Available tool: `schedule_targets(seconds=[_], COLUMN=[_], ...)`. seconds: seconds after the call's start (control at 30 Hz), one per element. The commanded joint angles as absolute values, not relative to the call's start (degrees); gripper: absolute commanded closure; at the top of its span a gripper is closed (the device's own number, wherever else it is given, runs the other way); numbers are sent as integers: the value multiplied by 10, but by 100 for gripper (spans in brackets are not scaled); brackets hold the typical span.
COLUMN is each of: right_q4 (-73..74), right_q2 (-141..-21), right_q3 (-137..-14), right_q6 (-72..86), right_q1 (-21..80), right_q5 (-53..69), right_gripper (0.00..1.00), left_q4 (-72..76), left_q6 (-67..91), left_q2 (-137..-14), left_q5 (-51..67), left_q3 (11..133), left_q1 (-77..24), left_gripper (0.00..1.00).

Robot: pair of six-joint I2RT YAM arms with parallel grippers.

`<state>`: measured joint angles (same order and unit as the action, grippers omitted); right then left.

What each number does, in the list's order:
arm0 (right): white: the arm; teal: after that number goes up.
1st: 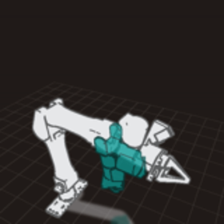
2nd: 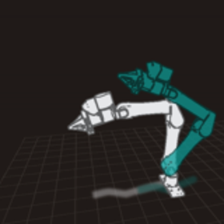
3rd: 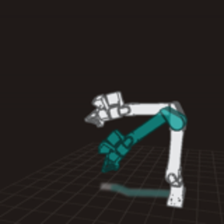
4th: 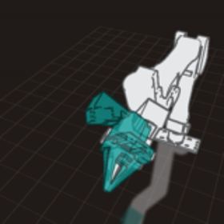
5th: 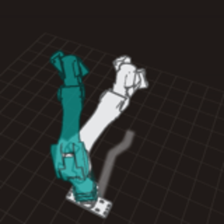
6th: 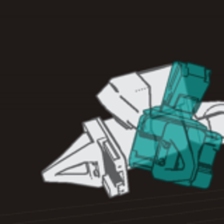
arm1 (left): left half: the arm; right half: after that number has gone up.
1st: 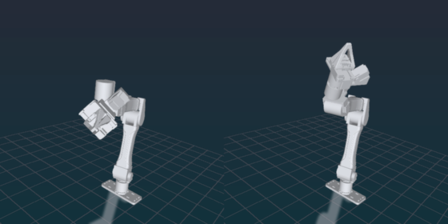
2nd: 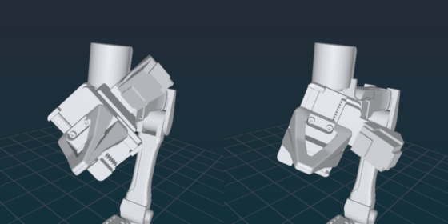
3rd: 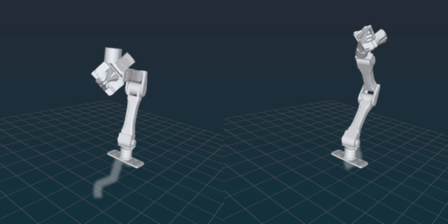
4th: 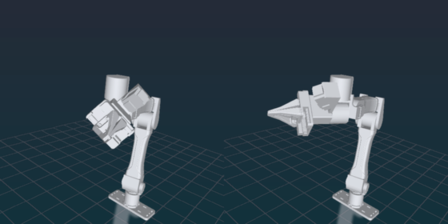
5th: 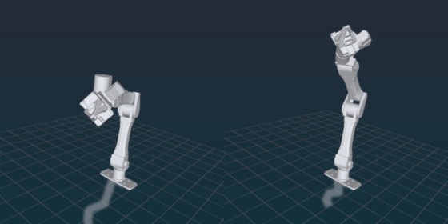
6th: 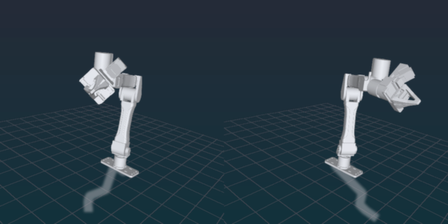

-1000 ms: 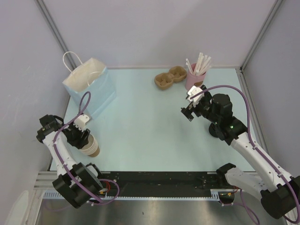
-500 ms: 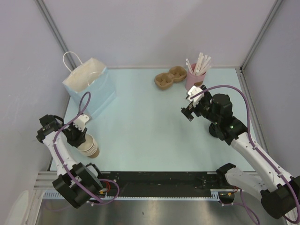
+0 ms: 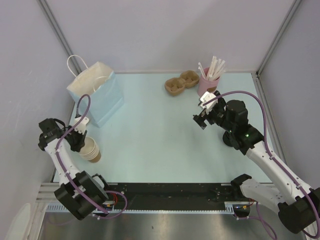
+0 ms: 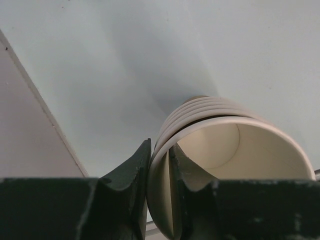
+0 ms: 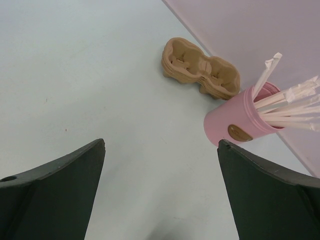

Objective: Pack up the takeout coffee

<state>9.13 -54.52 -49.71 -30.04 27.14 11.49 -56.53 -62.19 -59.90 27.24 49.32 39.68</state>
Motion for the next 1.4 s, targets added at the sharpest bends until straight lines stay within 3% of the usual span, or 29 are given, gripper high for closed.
schedule_targets(seconds=[0.0, 1.0, 1.37], right_q4=[74, 76, 76], right_q2=[-535, -534, -535], right_q3=[-498, -498, -498], right_q6=[-301, -301, -301], right_q1=[271, 269, 267], right_q5=[120, 120, 119], right_gripper=[0, 0, 0], left_q4=[-506, -418, -440], left_q6=[-579, -501, -506], left_q2=[-608, -683, -640], left_q5=[247, 228, 258], left_q3=[519, 577, 577], left_q1=[402, 446, 451], left_gripper=[76, 74, 43])
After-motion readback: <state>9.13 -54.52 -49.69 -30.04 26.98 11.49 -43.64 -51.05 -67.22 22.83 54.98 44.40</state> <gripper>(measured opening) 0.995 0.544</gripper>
